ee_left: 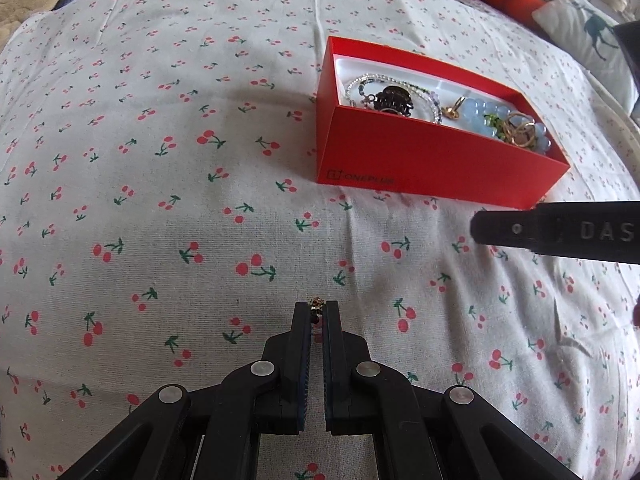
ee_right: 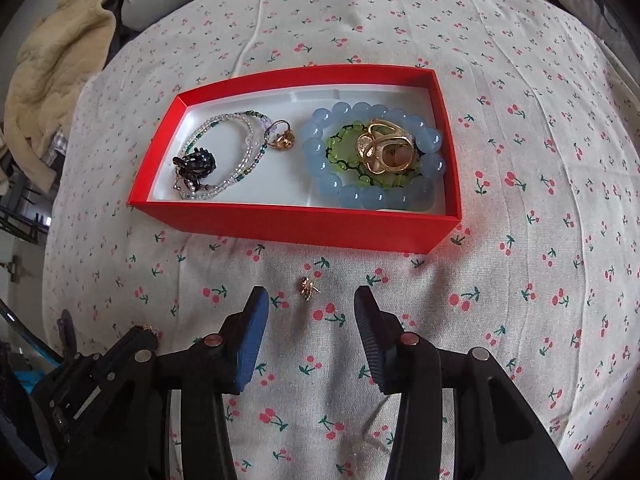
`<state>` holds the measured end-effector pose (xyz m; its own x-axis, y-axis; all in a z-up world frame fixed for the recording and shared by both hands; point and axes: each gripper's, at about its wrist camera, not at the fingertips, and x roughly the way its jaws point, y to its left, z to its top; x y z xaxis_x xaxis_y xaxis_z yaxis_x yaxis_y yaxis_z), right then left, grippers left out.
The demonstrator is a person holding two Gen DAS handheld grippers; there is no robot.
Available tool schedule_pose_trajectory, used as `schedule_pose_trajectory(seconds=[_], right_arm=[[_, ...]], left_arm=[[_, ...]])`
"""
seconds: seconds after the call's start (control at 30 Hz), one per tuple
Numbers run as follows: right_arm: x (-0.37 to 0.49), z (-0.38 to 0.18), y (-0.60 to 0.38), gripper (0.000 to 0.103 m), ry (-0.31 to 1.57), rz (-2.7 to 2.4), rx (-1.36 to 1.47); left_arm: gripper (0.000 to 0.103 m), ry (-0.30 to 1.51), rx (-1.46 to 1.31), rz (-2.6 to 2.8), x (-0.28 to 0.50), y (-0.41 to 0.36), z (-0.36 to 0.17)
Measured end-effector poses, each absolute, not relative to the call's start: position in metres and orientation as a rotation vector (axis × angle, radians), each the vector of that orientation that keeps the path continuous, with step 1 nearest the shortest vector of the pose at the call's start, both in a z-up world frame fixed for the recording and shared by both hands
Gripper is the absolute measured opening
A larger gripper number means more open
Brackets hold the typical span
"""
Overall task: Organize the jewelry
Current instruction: 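Carry both earrings over the red box with both tools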
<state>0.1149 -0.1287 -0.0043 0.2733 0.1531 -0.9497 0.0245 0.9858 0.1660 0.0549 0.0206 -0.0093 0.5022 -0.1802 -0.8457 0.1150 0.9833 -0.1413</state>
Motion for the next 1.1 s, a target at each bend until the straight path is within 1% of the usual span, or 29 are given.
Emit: schedule_pose_trajectory(seconds=[0.13, 0.17, 0.23, 0.3, 0.33, 0.57, 0.8, 1.1], right_arm=[[0.121, -0.018, -0.122, 0.045, 1.300, 0.059, 0.111], [0.120, -0.020, -0.119, 0.042, 1.291, 0.054, 0.082], [0.119, -0.019, -0.113, 0.033, 1.272, 0.046, 0.018], [0.119, -0.018, -0.109, 0.013, 1.270, 0.064, -0.011], [0.118, -0.018, -0.108, 0.010, 1.272, 0.070, -0.017], [0.116, -0.012, -0.115, 0.010, 1.295, 0.101, 0.006], [0.103, 0.008, -0.128, 0.010, 1.309, 0.128, 0.083], [0.102, 0.054, -0.149, 0.010, 1.186, 0.147, 0.215]], left_arm=[[0.000, 1.035, -0.066, -0.180, 0.057, 0.019, -0.011], [0.000, 1.037, -0.064, -0.180, 0.057, 0.018, -0.012], [0.000, 1.040, -0.061, -0.180, 0.058, 0.018, -0.013], [0.000, 1.041, -0.060, -0.180, 0.058, 0.017, -0.013], [0.000, 1.041, -0.060, -0.179, 0.058, 0.017, -0.013], [0.000, 1.038, -0.069, -0.179, 0.057, 0.018, -0.012], [0.000, 1.018, -0.077, -0.190, 0.059, 0.019, -0.002], [0.000, 0.941, -0.121, -0.248, 0.082, 0.004, 0.024]])
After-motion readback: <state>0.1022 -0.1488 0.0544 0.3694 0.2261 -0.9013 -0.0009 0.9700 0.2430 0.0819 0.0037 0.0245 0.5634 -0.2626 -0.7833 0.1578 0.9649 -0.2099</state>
